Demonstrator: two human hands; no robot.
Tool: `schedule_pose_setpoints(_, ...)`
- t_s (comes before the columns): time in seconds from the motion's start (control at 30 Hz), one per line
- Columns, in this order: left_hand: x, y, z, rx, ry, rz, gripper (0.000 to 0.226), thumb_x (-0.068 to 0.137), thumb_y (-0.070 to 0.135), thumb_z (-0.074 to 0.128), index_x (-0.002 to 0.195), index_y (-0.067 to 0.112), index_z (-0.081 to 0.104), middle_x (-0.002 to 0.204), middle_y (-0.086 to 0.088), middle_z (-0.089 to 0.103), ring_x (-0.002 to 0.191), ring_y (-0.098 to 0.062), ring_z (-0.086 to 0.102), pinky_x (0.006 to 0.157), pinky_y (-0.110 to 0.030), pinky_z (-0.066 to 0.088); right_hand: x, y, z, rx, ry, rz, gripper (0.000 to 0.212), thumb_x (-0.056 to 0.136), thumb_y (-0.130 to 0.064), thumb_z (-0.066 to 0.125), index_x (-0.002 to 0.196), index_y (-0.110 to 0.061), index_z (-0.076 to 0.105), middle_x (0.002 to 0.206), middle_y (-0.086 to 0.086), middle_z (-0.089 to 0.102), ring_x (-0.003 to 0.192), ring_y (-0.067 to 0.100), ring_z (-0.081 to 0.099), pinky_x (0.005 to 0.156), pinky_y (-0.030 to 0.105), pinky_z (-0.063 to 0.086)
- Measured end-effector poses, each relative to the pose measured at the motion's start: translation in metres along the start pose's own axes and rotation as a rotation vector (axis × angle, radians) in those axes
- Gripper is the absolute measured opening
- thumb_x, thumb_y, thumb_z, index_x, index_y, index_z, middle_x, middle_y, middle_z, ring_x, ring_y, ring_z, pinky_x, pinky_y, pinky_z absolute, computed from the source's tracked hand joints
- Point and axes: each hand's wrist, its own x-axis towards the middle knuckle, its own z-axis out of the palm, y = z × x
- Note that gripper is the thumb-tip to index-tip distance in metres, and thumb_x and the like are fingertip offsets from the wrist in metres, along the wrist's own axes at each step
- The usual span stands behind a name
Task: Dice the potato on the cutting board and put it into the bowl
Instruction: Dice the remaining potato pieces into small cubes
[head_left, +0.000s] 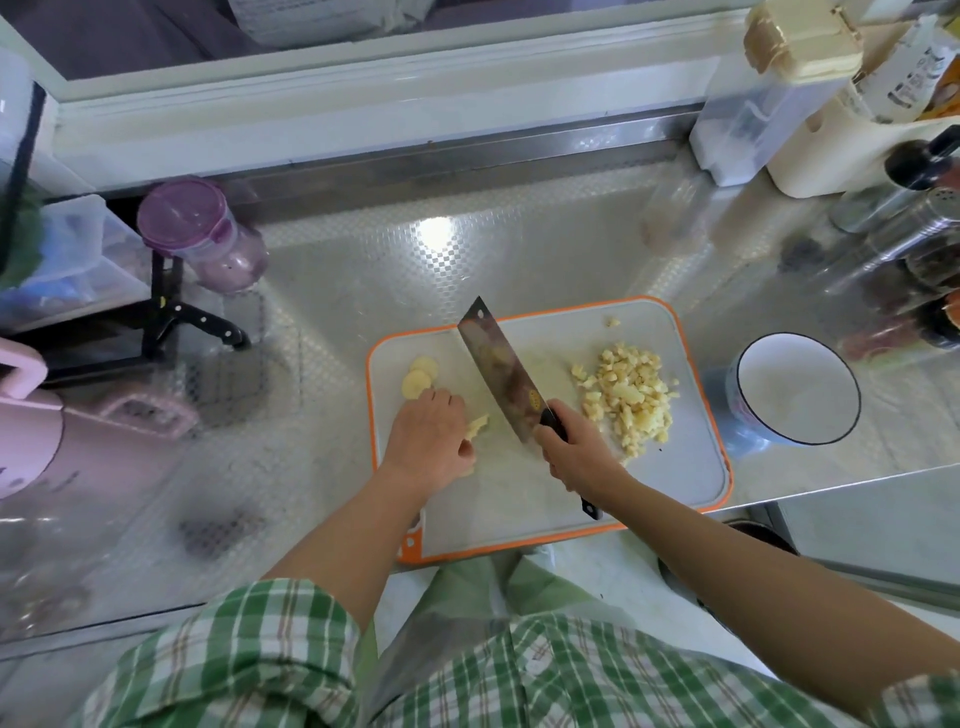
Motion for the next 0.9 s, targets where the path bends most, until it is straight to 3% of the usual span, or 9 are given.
schedule_pose_setpoints(0.07,0.002,0.002,0.001,-0.011,0.003,0.010,0.033,0.045,0.025,0.078,0.068,0.009,0.061,0.066,-0.011,0.057,0.063,-0.031,0.059,0.048,-0.033,0.045,-0.002,0.009,-0.007,0.010,0.108,0.023,0.009,0.094,-0.017,0.045,0.086,-0.013,0.044,0.066,0.007,0.043,0.051,0.018,0.042,0.046,0.029,0.034)
schedule_pose_setpoints(0.23,0.016,0.017,-0.002,0.030,0.023,0.082,0.031,0.045,0.029,0.077,0.067,0.013,0.062,0.065,-0.007,0.058,0.062,-0.027,0.059,0.053,-0.032,0.046,-0.013,0.024,-0.037,-0.001,0.345,0.092,0.022,0.090,-0.022,0.046,0.071,-0.032,0.040,0.059,0.001,0.043,0.054,0.022,0.042,0.055,0.036,0.036)
schedule_pose_setpoints(0.3,0.023,0.029,-0.004,0.024,0.046,0.096,0.031,0.049,0.030,0.077,0.070,0.013,0.062,0.069,-0.006,0.059,0.067,-0.026,0.058,0.055,-0.032,0.045,-0.020,0.025,-0.043,-0.034,0.378,0.083,0.019,0.090,-0.022,0.047,0.073,-0.029,0.040,0.059,0.005,0.045,0.055,0.023,0.043,0.054,0.037,0.037)
schedule_pose_setpoints(0.43,0.030,0.043,-0.004,-0.031,0.011,0.111,0.027,0.075,0.032,0.066,0.094,0.012,0.063,0.092,-0.007,0.061,0.091,-0.026,0.057,0.070,-0.036,0.046,-0.030,0.021,-0.038,-0.128,0.304,0.006,0.016,0.091,-0.020,0.049,0.078,-0.019,0.040,0.063,0.007,0.044,0.057,0.022,0.042,0.054,0.034,0.035)
schedule_pose_setpoints(0.6,0.017,0.031,-0.004,-0.184,0.000,0.058,0.038,0.061,0.033,0.079,0.086,0.013,0.060,0.082,-0.007,0.060,0.078,-0.027,0.058,0.061,-0.038,0.050,-0.029,0.012,-0.024,-0.223,0.234,-0.005,0.010,0.092,-0.017,0.048,0.084,-0.013,0.045,0.064,0.006,0.048,0.058,0.020,0.044,0.054,0.034,0.032)
schedule_pose_setpoints(0.73,0.006,0.022,-0.003,-0.292,0.018,0.023,0.030,0.071,0.027,0.076,0.094,0.015,0.061,0.089,-0.006,0.061,0.087,-0.027,0.058,0.069,-0.038,0.049,-0.025,0.010,-0.018,-0.248,0.215,0.029,0.009,0.093,-0.020,0.047,0.085,-0.016,0.044,0.068,0.007,0.051,0.059,0.021,0.047,0.055,0.035,0.037)
schedule_pose_setpoints(0.9,0.008,0.033,-0.004,-0.369,0.020,-0.017,0.022,0.082,0.024,0.070,0.101,0.016,0.063,0.095,-0.005,0.060,0.093,-0.025,0.056,0.072,-0.038,0.048,-0.018,0.005,-0.025,-0.392,0.219,0.081,0.030,0.094,-0.038,0.049,0.074,-0.018,0.041,0.067,0.009,0.057,0.061,0.029,0.064,0.057,0.041,0.052)
